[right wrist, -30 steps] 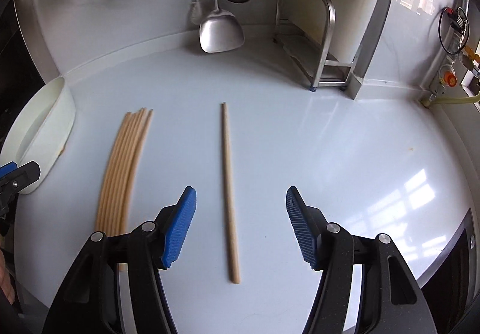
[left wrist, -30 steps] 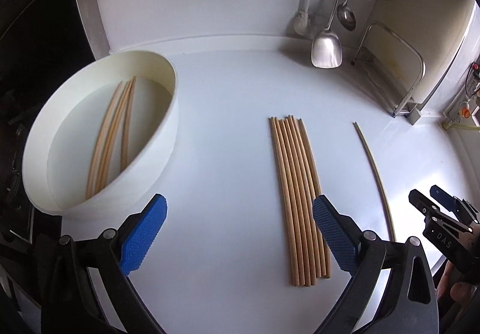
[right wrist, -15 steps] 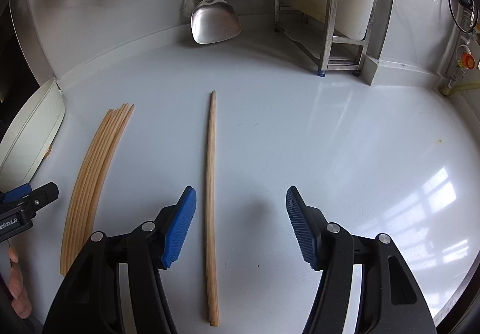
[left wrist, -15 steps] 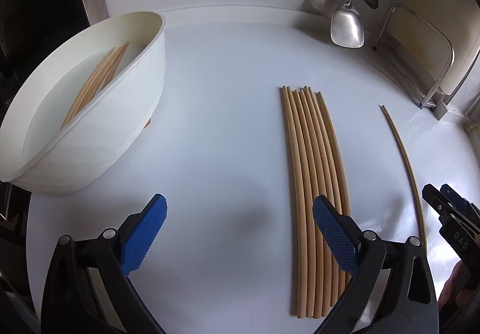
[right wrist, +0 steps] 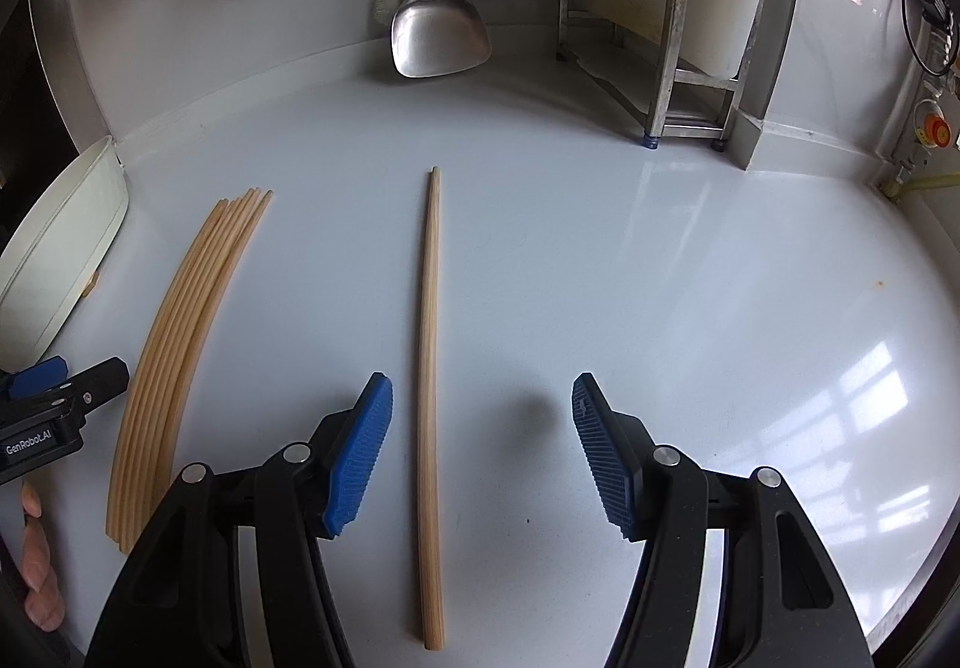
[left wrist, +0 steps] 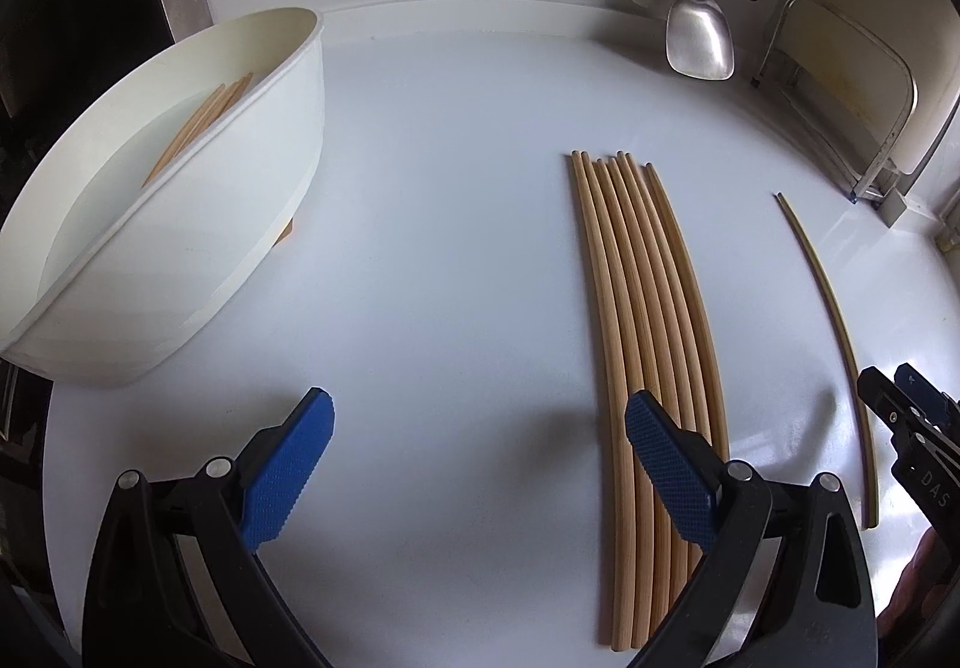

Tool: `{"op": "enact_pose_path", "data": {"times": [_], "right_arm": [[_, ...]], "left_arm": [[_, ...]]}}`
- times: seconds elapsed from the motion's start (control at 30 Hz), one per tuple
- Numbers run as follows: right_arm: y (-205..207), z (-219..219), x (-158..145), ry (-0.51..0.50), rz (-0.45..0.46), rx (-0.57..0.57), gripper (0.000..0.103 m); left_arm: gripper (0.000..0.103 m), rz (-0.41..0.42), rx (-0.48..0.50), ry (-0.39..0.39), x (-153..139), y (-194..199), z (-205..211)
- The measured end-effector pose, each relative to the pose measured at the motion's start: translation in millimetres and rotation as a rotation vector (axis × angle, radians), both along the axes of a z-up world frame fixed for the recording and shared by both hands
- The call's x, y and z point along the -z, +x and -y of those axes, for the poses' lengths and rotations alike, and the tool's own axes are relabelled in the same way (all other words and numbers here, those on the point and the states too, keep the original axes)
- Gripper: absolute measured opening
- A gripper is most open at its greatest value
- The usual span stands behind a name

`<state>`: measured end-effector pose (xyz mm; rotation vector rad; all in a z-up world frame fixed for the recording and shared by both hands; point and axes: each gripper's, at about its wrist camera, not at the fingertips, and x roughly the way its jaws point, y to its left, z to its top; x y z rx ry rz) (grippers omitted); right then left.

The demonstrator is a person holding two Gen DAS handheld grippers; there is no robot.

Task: Organize utensils
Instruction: 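Lower both open tools over the chopstick row on the counter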

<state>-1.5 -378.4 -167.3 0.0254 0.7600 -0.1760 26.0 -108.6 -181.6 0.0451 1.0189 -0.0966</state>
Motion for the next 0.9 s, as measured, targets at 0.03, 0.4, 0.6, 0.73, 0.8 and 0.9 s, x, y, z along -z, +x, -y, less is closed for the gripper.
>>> {"op": "enact_pose_path", "data": {"times": [0.03,0.4,0.6,0.73,0.8,0.9], "right_arm": [[0,0,0,-0.005,0.001,0.000,0.060],[2,5,2,-0.014,0.002,0.012,0.060],[2,2,4,-0.039,-0.003,-0.002,0.060],[3,4,5,-0.052,-0.006,0.008,0.059],[4,4,6,-0.055,-0.010,0.006,0.059],[5,2,5,-0.064,-0.009,-0.011,0.056]], "left_arm": [[0.097,-0.004,0.002,0.004,2,1,1],[0.096,-0.018,0.002,0.025,6,5,3],[0.096,-0.020,-0.016,0.023,5,12,1],[0.097,-0.017,-0.025,0.028,4,15,1],[0.097,-0.018,-0.030,0.027,4,16,-1],[0.097,-0.017,-0.035,0.028,3,18,-1]]}}
